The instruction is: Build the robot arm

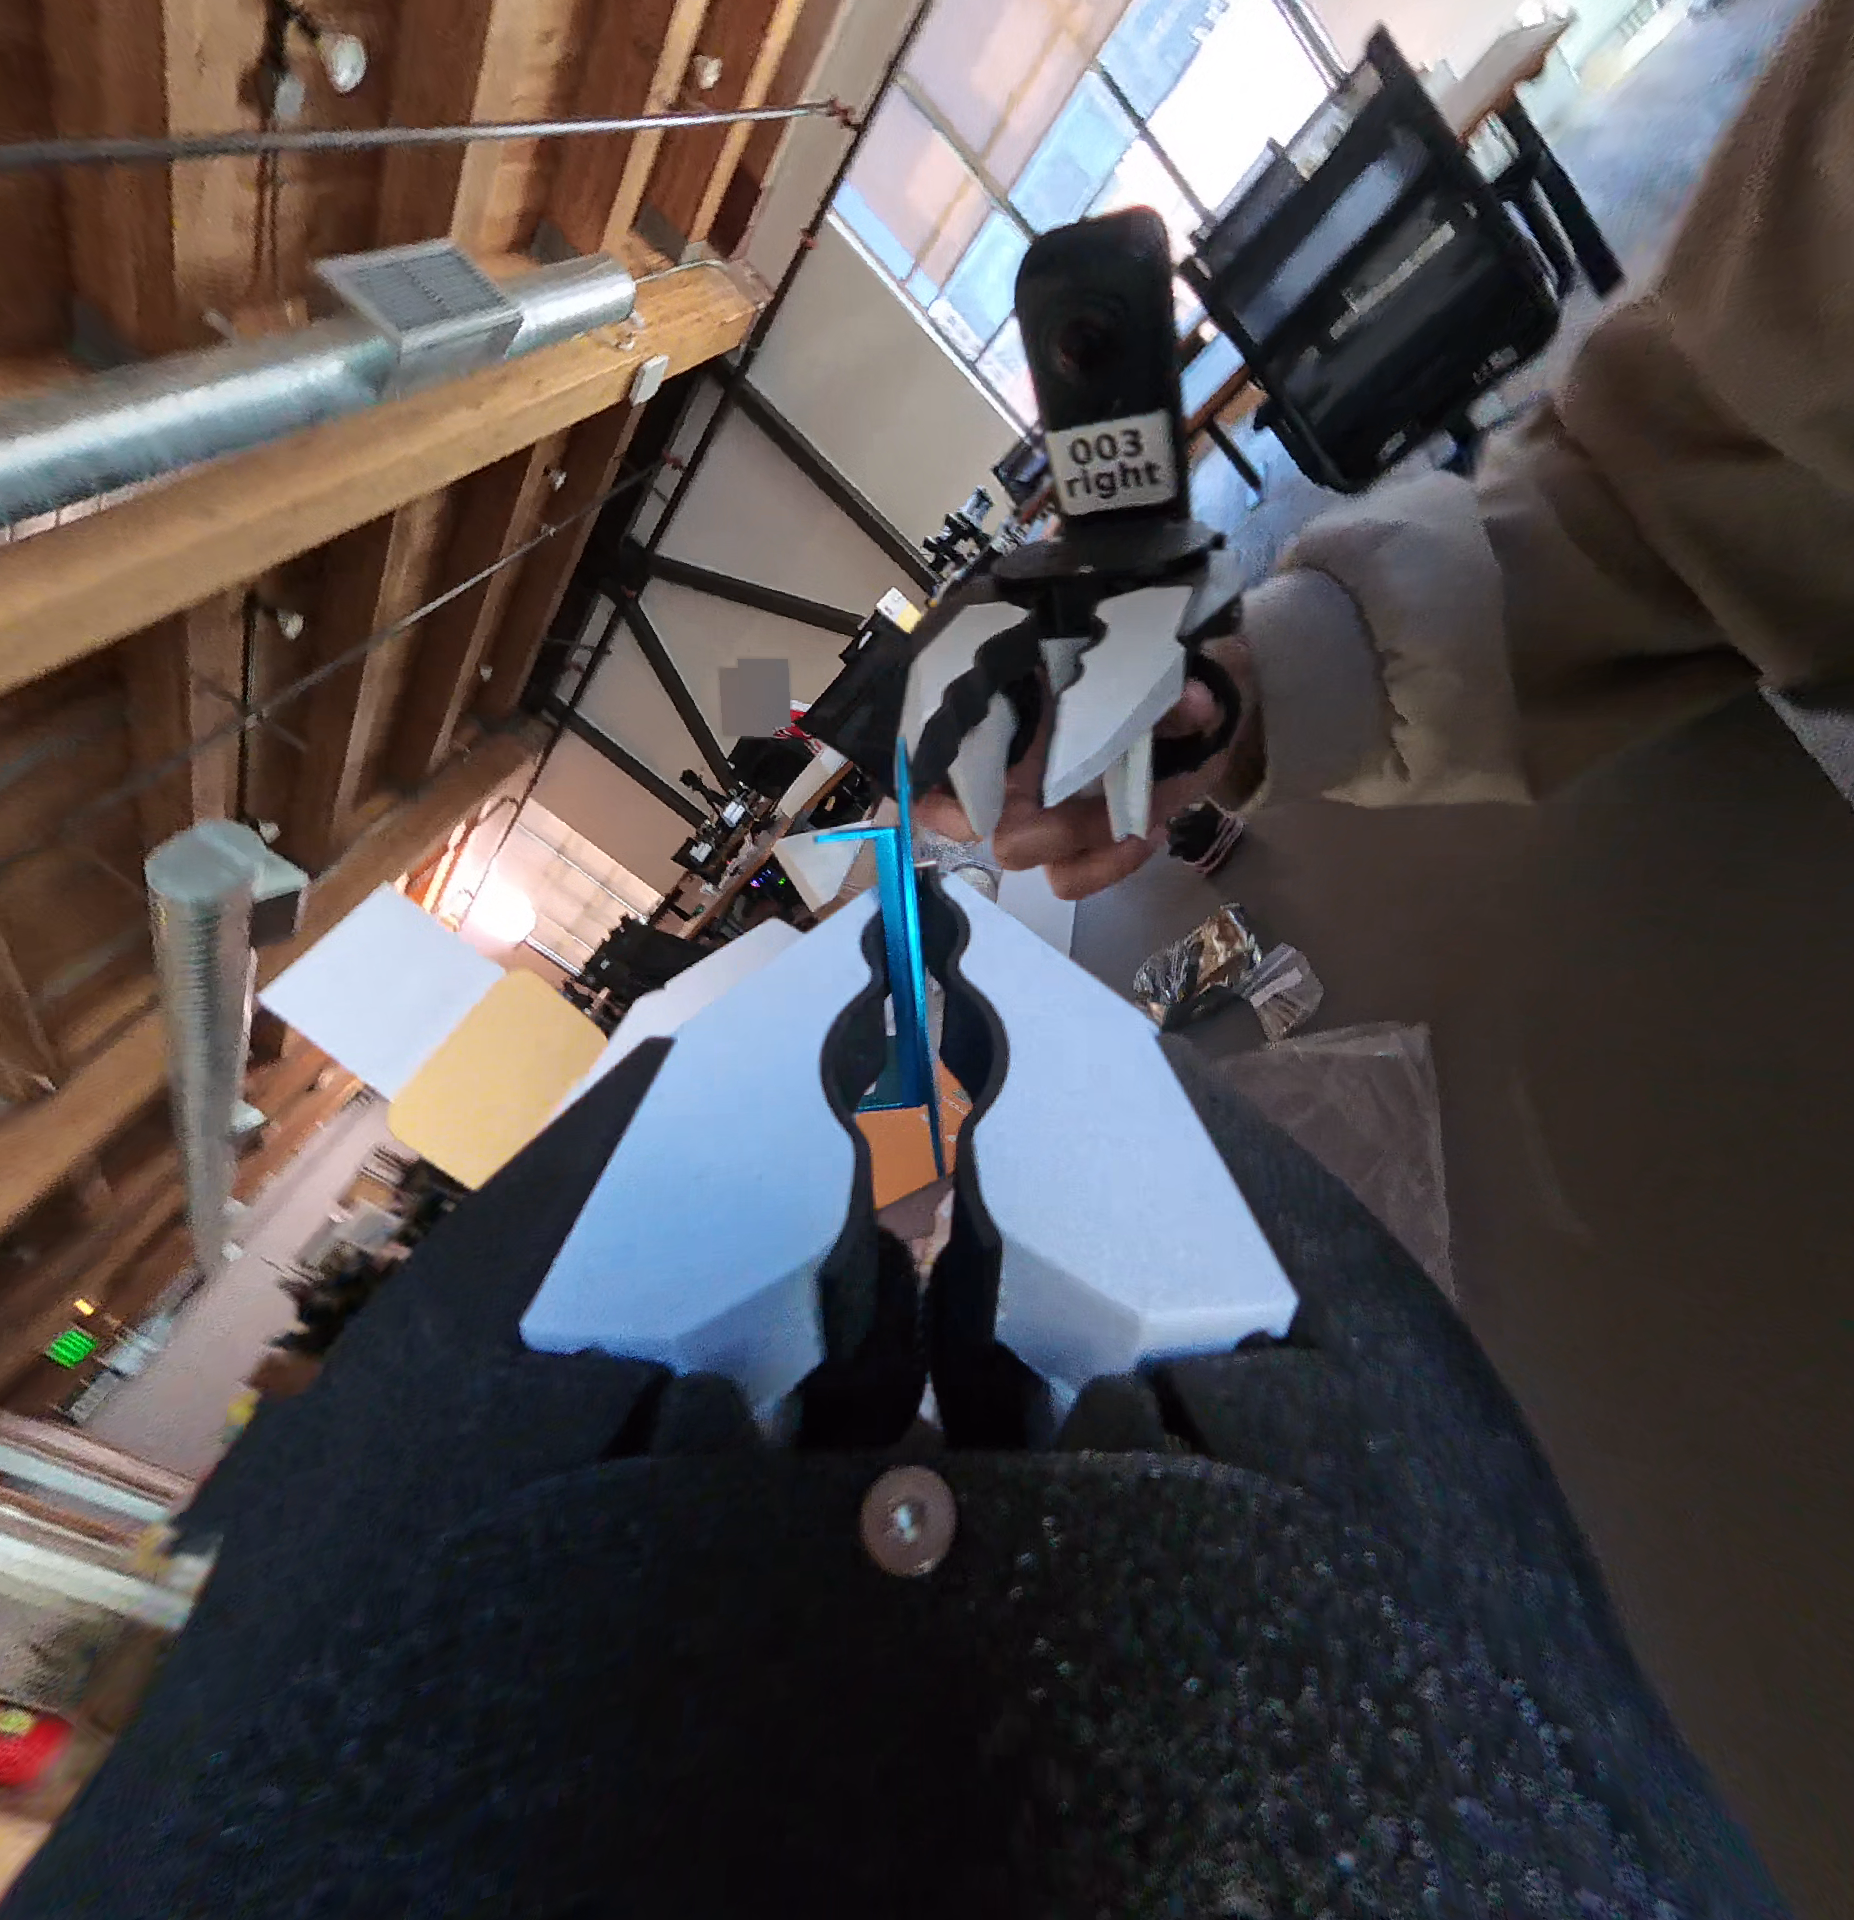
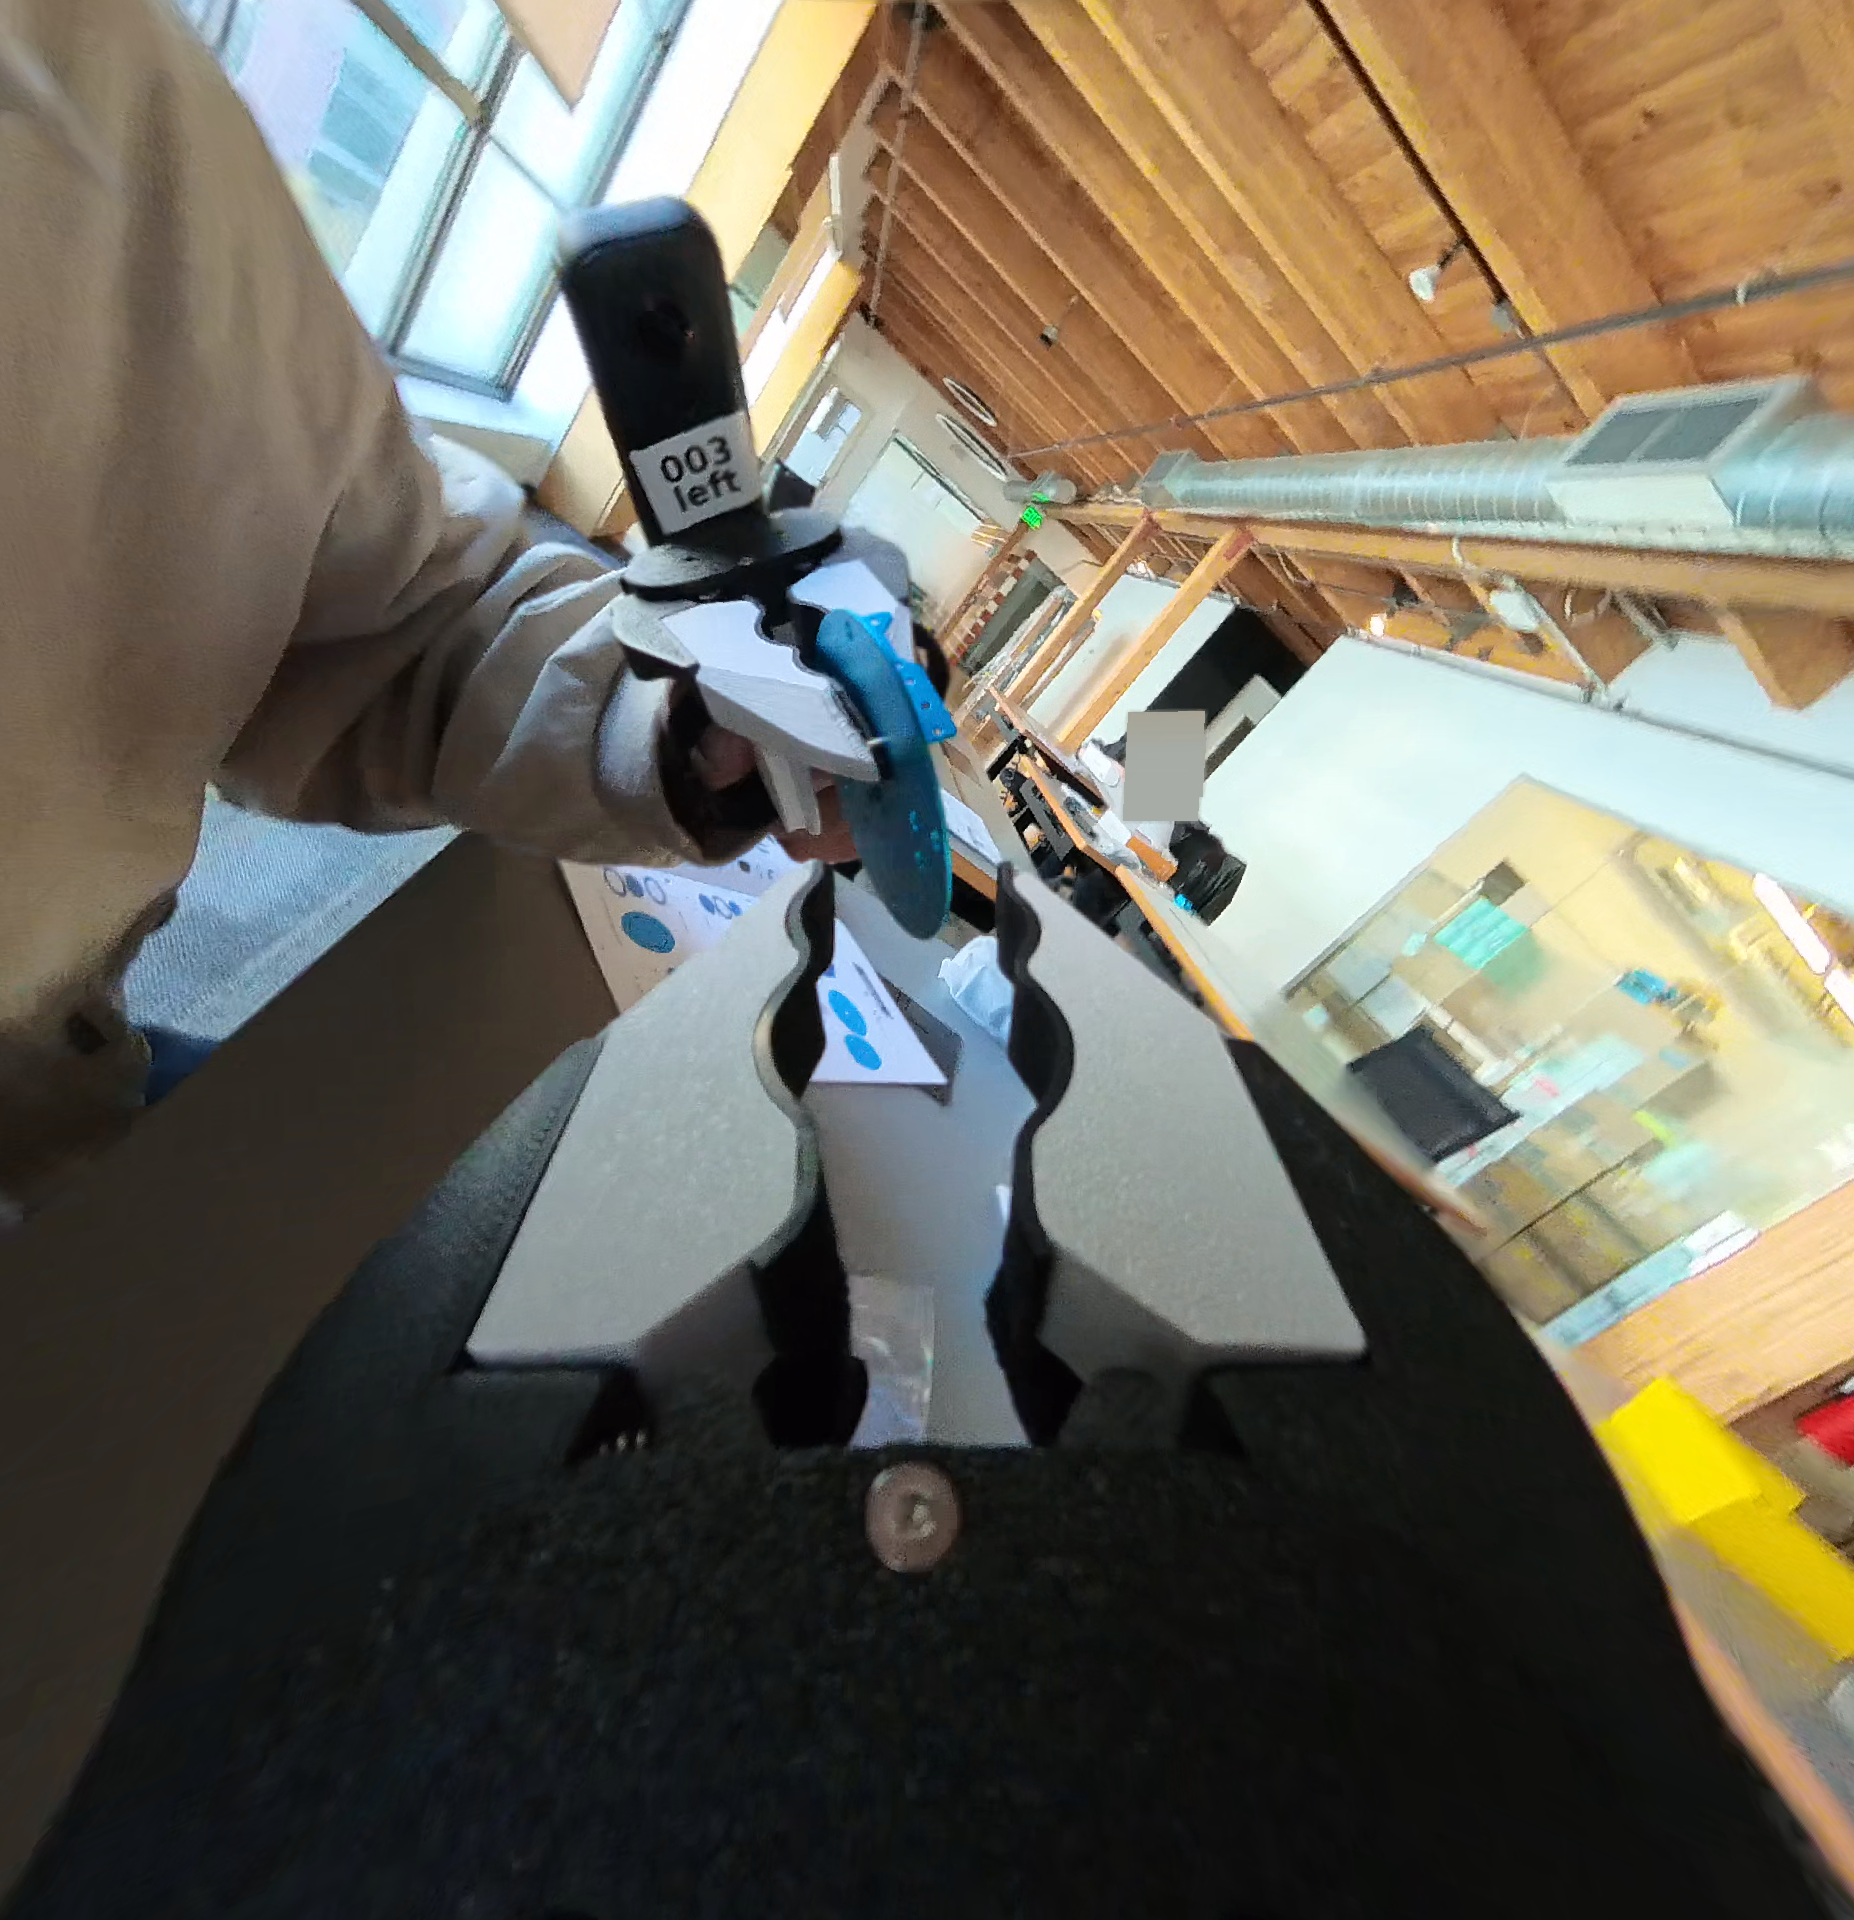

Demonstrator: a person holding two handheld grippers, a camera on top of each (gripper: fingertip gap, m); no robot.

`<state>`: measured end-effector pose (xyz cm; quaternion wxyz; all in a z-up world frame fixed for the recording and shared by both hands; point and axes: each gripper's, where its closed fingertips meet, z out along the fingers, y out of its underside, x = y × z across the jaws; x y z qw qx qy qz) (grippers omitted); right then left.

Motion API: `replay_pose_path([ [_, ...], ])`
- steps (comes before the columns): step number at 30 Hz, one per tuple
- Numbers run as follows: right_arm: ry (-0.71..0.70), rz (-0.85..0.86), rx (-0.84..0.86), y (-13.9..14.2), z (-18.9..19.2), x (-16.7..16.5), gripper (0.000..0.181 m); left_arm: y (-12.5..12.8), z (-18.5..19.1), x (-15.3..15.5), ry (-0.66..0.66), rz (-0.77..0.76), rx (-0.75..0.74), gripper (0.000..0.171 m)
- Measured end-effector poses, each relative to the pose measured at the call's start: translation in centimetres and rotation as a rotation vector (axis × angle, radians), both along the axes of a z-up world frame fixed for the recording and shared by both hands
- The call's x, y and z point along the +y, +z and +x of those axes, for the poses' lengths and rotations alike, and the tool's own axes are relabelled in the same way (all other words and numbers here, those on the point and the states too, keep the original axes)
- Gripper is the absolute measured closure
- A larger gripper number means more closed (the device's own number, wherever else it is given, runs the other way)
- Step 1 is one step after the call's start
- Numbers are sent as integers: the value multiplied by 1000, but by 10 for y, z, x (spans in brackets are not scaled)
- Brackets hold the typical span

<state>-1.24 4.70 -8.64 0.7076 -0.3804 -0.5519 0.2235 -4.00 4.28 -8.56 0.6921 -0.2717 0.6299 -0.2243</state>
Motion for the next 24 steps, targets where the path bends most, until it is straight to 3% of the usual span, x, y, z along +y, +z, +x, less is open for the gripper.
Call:
replay_pose_path([
  [7, -53, -295, 76, -16, 12, 38, 149, -4, -3, 50, 22, -349, -104, 171],
  [12, -87, -495, -3, -51, 13, 53, 144, -15, -1, 80, 84, -541, -135, 171],
  [17, -142, -657, 24, -67, 19, 71, 153, -36, 3, 93, 167, -745, -110, 171],
  [19, -158, -726, 70, -69, 18, 81, 153, -40, 6, 86, 132, -865, -116, 171],
  [24, 133, -993, 217, -60, -3, 67, 152, -47, 13, 69, 61, -1096, -166, 171],
])
